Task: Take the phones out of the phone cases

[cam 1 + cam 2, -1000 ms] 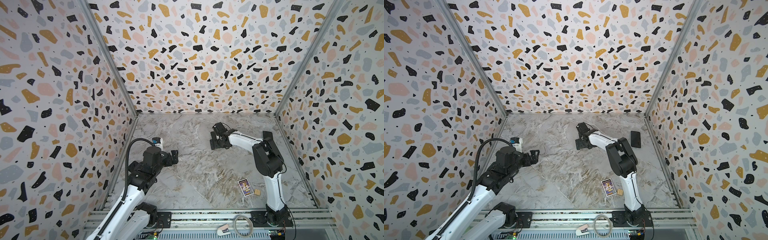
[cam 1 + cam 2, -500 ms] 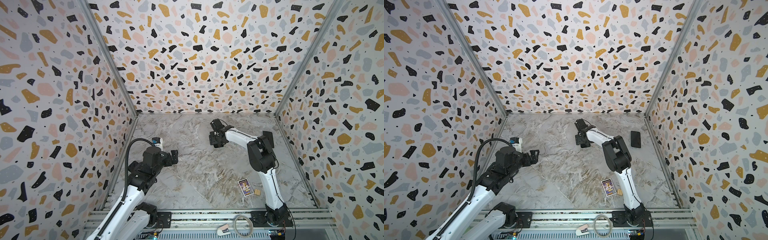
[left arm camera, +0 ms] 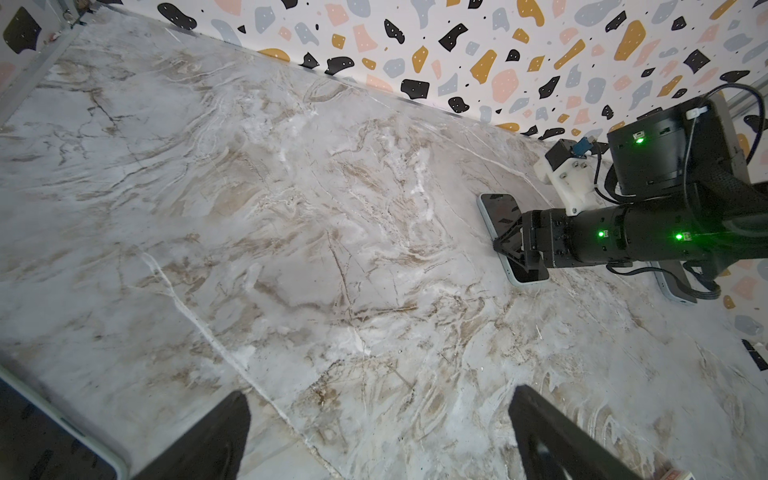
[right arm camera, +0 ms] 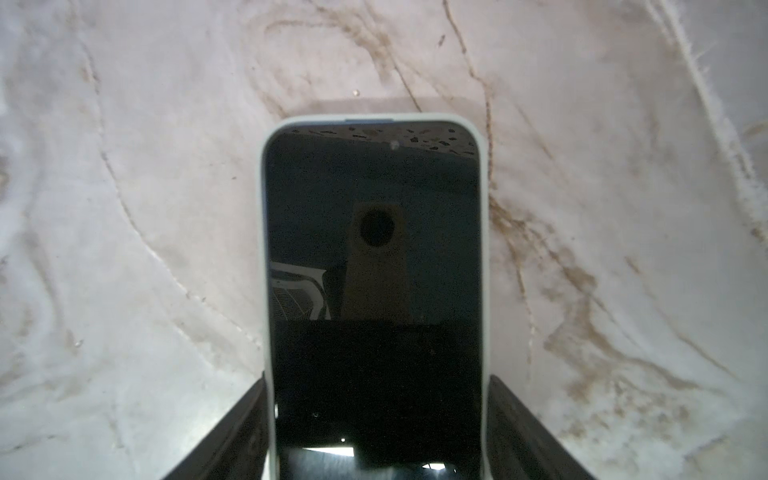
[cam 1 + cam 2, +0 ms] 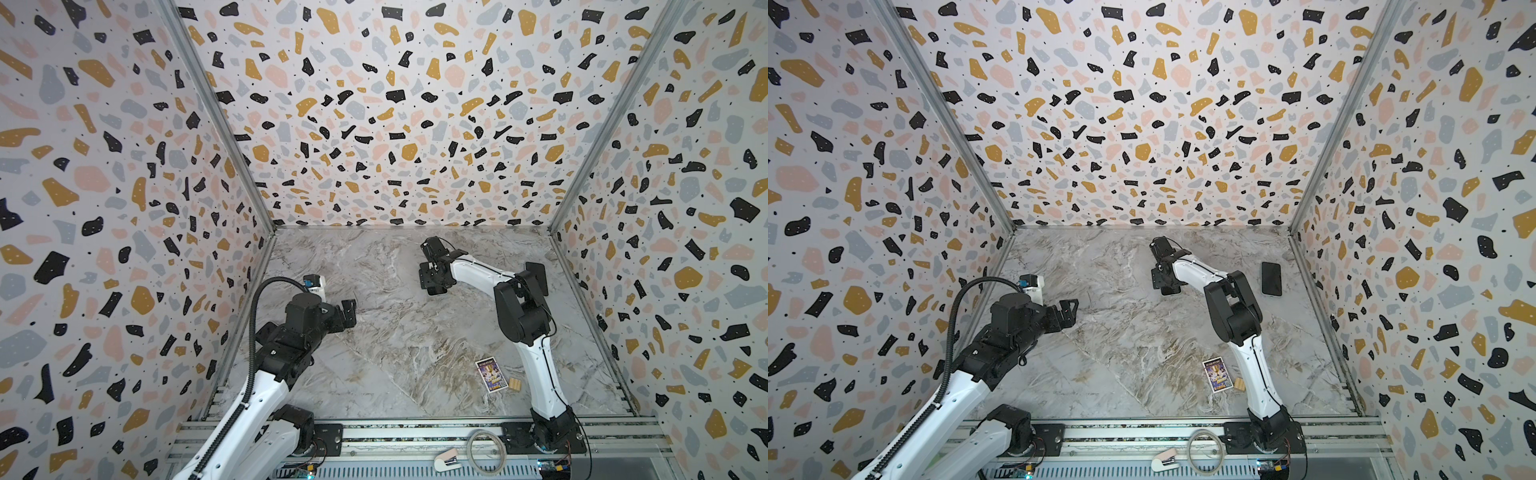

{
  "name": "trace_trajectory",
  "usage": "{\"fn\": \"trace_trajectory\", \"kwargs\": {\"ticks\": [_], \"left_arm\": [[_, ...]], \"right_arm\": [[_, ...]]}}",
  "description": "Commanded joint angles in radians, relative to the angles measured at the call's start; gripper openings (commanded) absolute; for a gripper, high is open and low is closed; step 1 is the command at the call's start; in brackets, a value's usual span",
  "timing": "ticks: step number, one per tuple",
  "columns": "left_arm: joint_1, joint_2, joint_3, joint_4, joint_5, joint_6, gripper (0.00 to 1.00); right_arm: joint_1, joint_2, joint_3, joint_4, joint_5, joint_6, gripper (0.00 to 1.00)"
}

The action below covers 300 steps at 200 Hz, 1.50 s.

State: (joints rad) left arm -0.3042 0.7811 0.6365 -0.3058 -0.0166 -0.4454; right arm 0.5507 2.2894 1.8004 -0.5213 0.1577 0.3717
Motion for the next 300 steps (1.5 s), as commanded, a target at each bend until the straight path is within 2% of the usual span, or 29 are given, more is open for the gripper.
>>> {"fn": "trace_trajectory", "kwargs": {"ticks": [1, 40, 121, 141, 184, 231, 300], "left_arm": [[-0.006, 0.008, -0.038, 0.091, 0.064, -0.06, 1.0], [-0.006, 0.045, -0.082, 0.234, 0.171, -0.166, 1.0], [-0.044, 0.157, -0.177, 0.584, 0.267, -0.432, 1.0], [-0.063, 0.193, -0.187, 0.662, 0.271, -0.511, 1.0], [-0.112, 0.289, -0.187, 0.811, 0.269, -0.606, 1.0], [-0.147, 0.46, -0.161, 0.965, 0.291, -0.687, 1.0], [-0.159, 0.655, -0.113, 1.169, 0.387, -0.793, 1.0]], "right_arm": [[-0.004, -0.061, -0.025, 0.005, 0.016, -0.014, 0.52], [-0.004, -0.103, -0.07, 0.041, 0.011, -0.028, 0.42], [-0.003, -0.26, -0.269, 0.178, -0.022, -0.041, 0.36], [0.0, -0.301, -0.307, 0.193, -0.037, -0.043, 0.31], [0.013, -0.386, -0.379, 0.216, -0.068, -0.051, 0.31], [0.069, -0.469, -0.417, 0.208, -0.078, -0.075, 0.31], [0.178, -0.571, -0.464, 0.194, -0.107, -0.132, 0.3]]}}
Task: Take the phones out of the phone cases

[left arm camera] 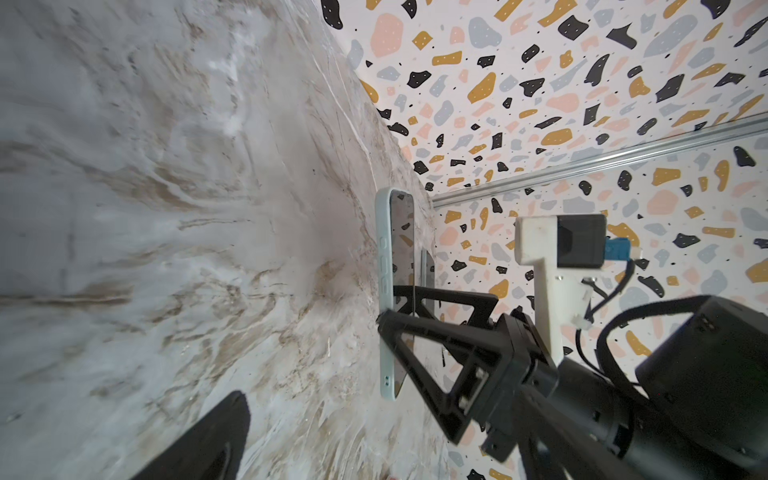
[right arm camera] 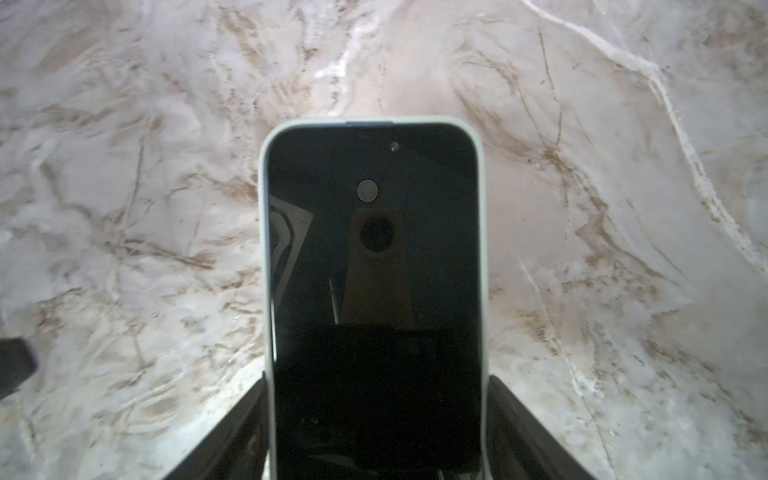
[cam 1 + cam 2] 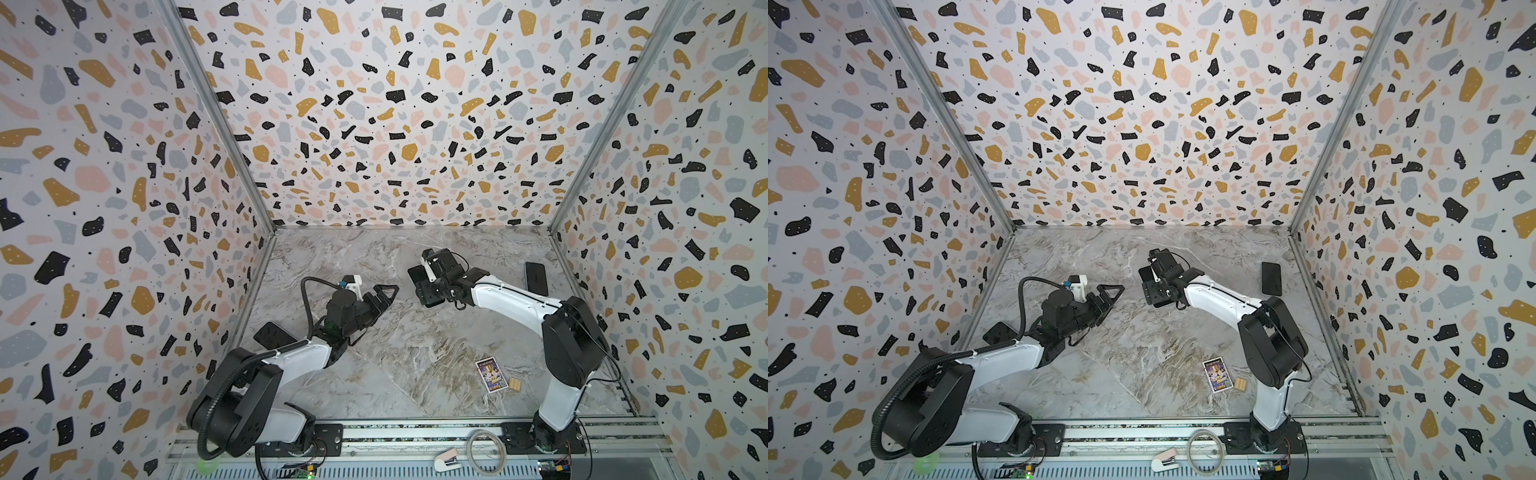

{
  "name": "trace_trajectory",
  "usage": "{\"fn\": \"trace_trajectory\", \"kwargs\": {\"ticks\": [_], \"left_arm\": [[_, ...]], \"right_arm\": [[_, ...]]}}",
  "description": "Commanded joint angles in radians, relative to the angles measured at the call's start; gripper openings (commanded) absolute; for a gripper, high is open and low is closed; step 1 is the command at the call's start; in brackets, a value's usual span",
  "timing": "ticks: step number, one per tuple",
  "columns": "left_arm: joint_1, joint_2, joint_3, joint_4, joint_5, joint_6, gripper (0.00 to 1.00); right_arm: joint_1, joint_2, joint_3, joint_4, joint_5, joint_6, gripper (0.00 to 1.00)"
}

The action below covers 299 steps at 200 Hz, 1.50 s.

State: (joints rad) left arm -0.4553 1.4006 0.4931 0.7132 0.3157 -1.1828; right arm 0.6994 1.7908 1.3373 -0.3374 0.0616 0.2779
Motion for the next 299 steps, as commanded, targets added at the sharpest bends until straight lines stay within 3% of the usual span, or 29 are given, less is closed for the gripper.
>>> {"fn": "trace_trajectory", "kwargs": {"ticks": [1, 103, 174, 242, 299], "left_arm": [[-0.008, 0.037, 0.03, 0.152, 0.055, -0.055, 1.0], [-0.008, 0.154, 0.044, 0.25, 0.106, -0.086, 0.93], [-0.008, 0.195, 0.042, 0.304, 0.115, -0.095, 0.77], [-0.008, 0.204, 0.035, 0.361, 0.126, -0.115, 0.55], [-0.009, 0.21, 0.032, 0.376, 0.137, -0.12, 0.43]], "right_arm": [[0.032, -0.074, -0.001, 0.01, -0.012, -0.039, 0.3], [0.095, -0.14, -0.058, 0.002, -0.05, -0.089, 0.26], [0.098, -0.169, -0.082, 0.005, -0.102, -0.096, 0.26], [0.099, -0.181, -0.094, 0.014, -0.124, -0.094, 0.25], [0.099, -0.179, -0.089, 0.017, -0.129, -0.091, 0.24]]}}
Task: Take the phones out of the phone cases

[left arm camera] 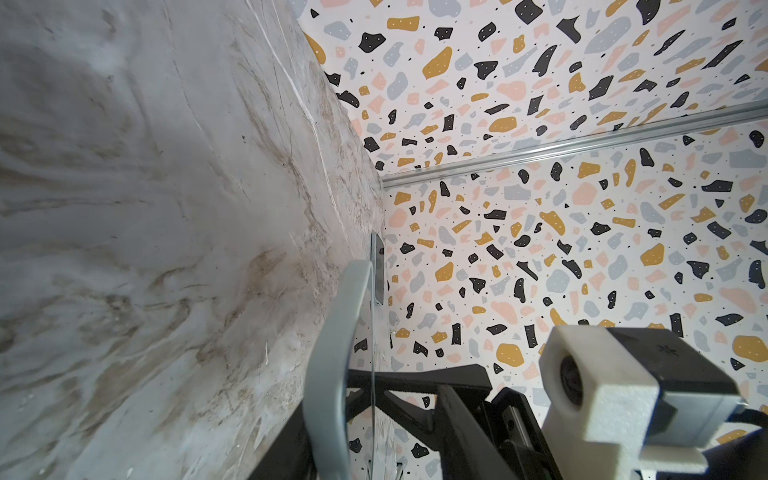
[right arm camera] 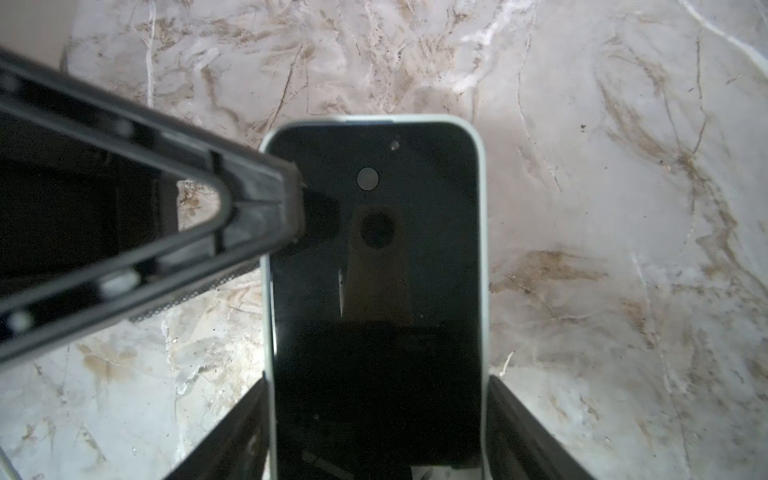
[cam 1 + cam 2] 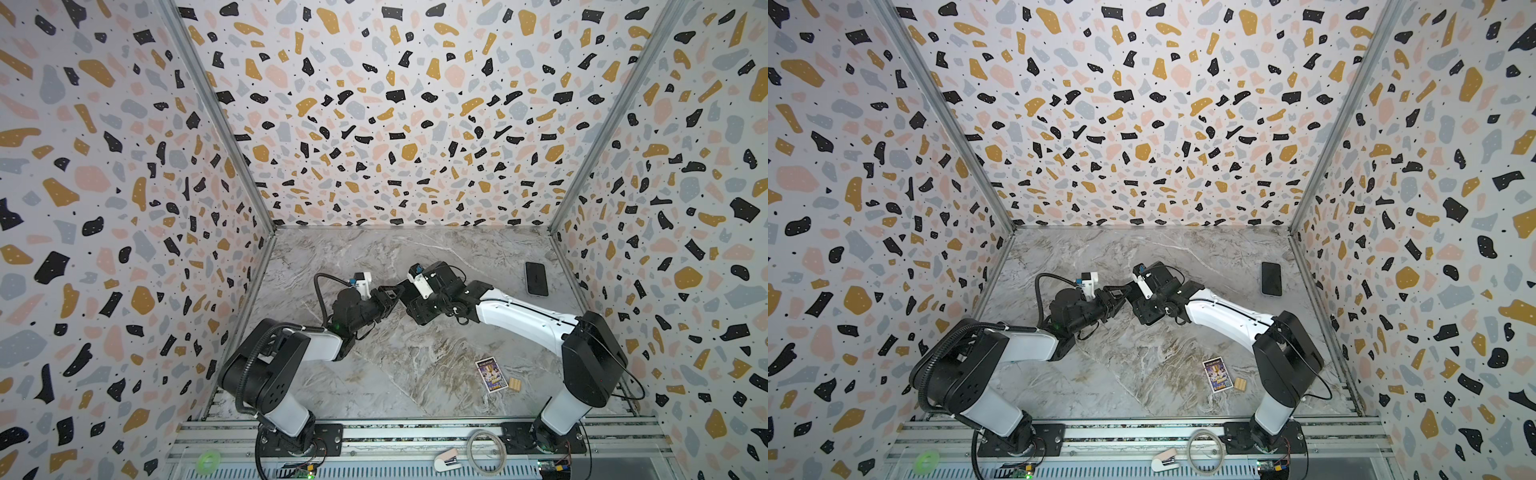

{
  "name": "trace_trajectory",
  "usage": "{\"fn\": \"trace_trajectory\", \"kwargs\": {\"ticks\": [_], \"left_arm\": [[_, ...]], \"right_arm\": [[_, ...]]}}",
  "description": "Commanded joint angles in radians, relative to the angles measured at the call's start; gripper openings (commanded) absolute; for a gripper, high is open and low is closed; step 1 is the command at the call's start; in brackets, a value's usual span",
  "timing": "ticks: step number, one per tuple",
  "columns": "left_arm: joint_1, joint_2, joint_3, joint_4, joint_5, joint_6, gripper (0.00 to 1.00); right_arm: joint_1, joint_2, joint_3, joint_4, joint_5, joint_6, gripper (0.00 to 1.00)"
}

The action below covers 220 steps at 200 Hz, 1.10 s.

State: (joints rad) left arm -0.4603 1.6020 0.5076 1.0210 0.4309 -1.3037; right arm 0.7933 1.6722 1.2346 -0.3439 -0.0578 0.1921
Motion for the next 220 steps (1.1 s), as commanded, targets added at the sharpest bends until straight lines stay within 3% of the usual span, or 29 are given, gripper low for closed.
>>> {"fn": "trace_trajectory", "kwargs": {"ticks": [1, 141, 174, 207, 220], "left_arm": [[-0.003, 0.009, 0.017, 0.07, 0.022, 0.0, 0.43], [-0.004, -0.011, 0.012, 0.079, 0.034, 0.01, 0.08], [-0.003, -0.074, 0.021, 0.045, 0.028, 0.031, 0.0], [-0.003, -0.18, 0.04, -0.047, -0.006, 0.092, 0.0], [-0.003, -0.23, 0.048, -0.091, -0.03, 0.126, 0.0]], "right_arm": [[0.005, -0.06, 0.013, 0.023, -0.01, -0.004, 0.24], [0.004, -0.106, -0.014, 0.03, -0.002, -0.003, 0.24], [0.004, -0.173, -0.06, 0.074, -0.009, 0.017, 0.46], [0.004, -0.286, -0.119, 0.132, -0.025, 0.062, 0.77], [0.004, -0.334, -0.138, 0.155, -0.038, 0.082, 0.83]]}}
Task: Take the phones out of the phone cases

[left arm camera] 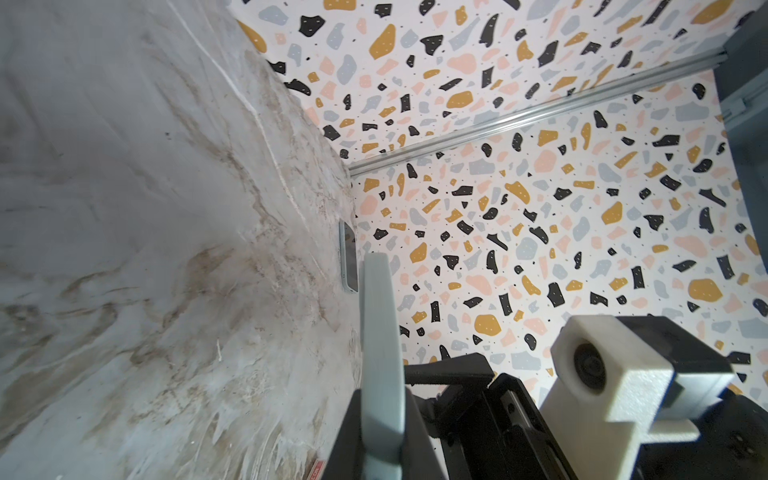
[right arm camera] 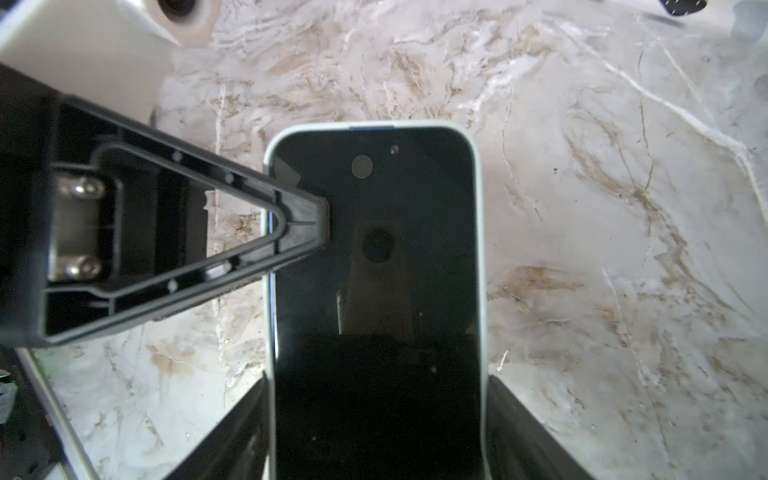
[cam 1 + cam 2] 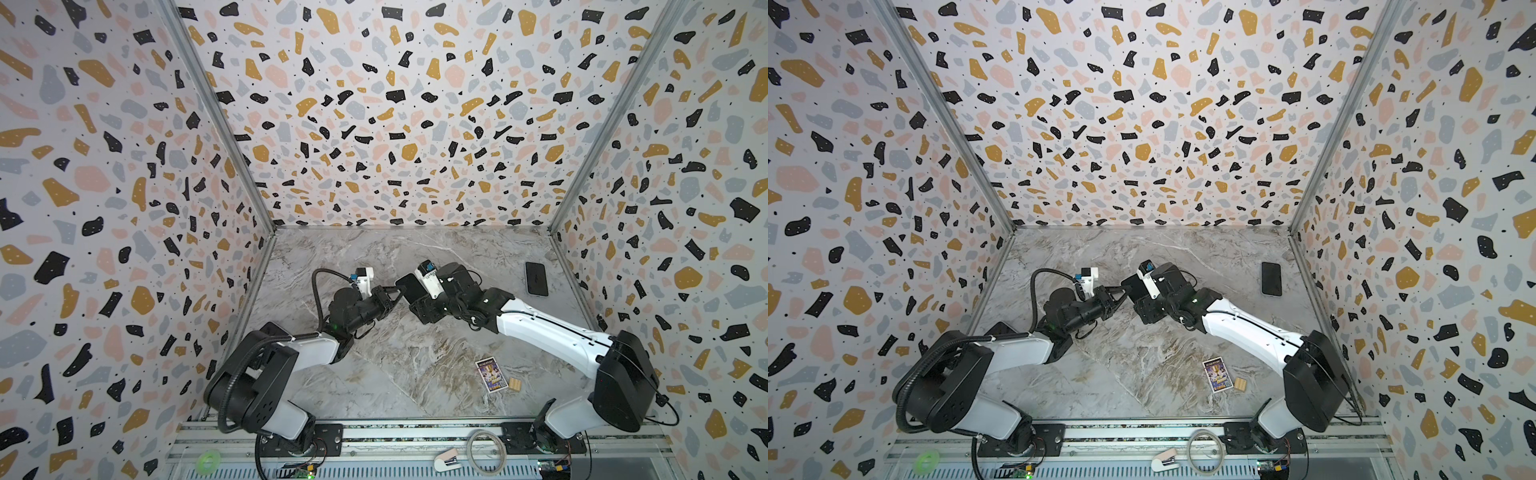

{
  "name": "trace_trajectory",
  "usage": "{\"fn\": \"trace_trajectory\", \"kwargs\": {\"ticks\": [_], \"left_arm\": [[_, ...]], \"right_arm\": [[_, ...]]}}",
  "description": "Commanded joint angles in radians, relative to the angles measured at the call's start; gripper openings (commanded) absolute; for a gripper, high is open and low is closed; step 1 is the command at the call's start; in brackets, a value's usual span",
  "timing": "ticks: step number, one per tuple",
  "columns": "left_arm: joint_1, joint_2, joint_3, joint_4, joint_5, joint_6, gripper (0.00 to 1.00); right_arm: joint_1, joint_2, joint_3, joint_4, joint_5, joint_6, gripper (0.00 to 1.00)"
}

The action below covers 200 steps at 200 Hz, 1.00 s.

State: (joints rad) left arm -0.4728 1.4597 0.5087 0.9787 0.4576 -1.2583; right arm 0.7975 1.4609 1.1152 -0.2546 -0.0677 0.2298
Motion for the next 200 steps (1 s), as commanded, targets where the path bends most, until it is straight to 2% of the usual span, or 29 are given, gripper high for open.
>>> {"fn": "trace_trajectory", "kwargs": {"ticks": [1, 21, 60, 108, 131, 154, 200], "left_arm": [[0.01, -0.093, 0.047, -0.053, -0.058, 0.084, 0.0], [0.009, -0.167, 0.055, -0.104, -0.093, 0.125, 0.0], [0.009, -0.29, 0.063, -0.145, -0.137, 0.168, 0.0], [0.011, -0.421, 0.067, -0.144, -0.177, 0.178, 0.0], [0.011, -0.474, 0.055, -0.113, -0.192, 0.135, 0.0], [0.01, -0.513, 0.033, -0.046, -0.202, 0.065, 0.0], [0.01, -0.59, -0.067, 0.11, -0.275, -0.063, 0.0]], "right_arm": [[0.0, -0.128, -0.02, 0.067, -0.029, 0.047, 0.84], [0.0, -0.217, -0.062, 0.11, -0.039, 0.086, 0.93], [0.0, -0.417, -0.173, 0.224, -0.114, 0.166, 1.0], [0.0, -0.616, -0.342, 0.4, -0.253, 0.275, 1.0], [0.0, -0.675, -0.438, 0.517, -0.316, 0.328, 0.95], [0.003, -0.694, -0.514, 0.627, -0.361, 0.373, 0.93], [0.071, -0.657, -0.616, 0.917, -0.351, 0.428, 0.87]]}}
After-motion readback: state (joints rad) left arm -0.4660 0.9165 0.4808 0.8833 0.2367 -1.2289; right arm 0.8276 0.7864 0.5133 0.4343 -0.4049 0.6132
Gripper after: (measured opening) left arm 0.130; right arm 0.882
